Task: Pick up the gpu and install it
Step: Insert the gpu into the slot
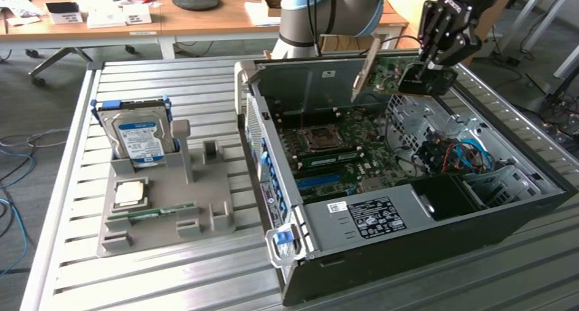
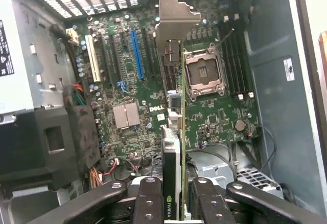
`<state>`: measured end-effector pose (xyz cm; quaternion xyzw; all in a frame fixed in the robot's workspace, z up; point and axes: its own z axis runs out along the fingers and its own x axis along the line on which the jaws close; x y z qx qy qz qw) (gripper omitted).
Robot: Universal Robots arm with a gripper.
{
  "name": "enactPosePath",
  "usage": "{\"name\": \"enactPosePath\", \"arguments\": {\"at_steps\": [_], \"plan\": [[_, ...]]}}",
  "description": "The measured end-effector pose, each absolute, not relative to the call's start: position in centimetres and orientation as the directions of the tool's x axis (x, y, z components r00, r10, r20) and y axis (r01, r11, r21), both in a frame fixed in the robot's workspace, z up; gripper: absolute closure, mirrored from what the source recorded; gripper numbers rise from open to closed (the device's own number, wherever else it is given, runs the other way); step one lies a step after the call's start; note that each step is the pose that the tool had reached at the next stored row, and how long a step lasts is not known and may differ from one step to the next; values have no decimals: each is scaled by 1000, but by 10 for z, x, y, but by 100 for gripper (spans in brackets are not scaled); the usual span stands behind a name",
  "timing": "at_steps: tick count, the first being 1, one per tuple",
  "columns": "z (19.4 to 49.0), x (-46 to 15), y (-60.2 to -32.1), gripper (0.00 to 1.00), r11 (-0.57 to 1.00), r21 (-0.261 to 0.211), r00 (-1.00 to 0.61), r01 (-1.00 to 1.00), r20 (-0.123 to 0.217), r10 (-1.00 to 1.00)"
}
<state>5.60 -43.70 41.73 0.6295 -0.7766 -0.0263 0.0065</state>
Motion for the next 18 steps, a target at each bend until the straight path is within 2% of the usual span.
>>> {"name": "enactPosePath", "arguments": {"at_steps": [13,18], "plan": [[417,56,-437,73,186,49,-187,-981,-23,-982],[417,56,-437,73,135,49,-136,-990,-23,-990]]}}
